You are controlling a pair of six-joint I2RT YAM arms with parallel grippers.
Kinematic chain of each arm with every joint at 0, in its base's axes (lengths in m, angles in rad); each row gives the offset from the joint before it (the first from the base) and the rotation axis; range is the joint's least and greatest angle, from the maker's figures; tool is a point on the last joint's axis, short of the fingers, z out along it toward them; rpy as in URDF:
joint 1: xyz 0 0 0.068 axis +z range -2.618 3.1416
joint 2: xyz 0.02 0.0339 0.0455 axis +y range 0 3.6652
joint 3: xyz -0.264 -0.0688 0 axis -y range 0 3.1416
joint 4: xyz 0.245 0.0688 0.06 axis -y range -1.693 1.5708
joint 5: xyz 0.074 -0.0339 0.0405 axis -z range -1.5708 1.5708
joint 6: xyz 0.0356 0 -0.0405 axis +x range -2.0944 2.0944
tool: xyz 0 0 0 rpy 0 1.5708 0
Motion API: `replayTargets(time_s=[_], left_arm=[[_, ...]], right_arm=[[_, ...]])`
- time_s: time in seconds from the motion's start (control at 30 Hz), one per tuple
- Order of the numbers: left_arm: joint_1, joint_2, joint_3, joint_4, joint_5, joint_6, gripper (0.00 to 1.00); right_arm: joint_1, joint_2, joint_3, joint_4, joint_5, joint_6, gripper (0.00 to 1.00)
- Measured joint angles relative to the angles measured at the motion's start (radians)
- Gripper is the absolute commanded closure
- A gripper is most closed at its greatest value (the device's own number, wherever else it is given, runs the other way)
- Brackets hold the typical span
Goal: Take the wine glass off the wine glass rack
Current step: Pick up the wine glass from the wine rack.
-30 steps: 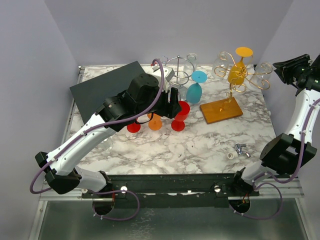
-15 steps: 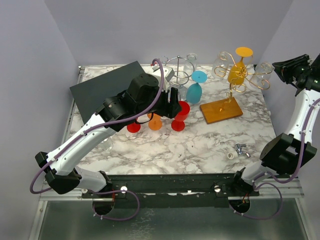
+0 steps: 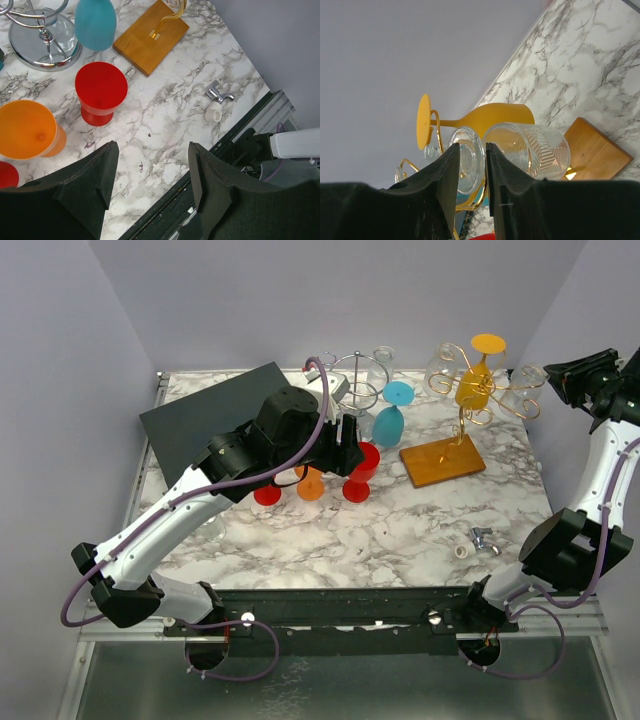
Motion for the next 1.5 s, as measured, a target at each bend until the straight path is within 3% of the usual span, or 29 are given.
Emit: replayTargets(time_s=[0.53,1.5], left_arm=[[0.0,0.006,0.0,0.0,0.003,-0.008,0.36],[0.004,0.014,0.0,0.002,0.003,-0.015,0.36]], right_arm=[[0.0,-0.034,-0.028,0.01,-0.012,0.022,0.68],[0.0,-0.066,-0.147,0.178,-0.043,0.143,0.69]])
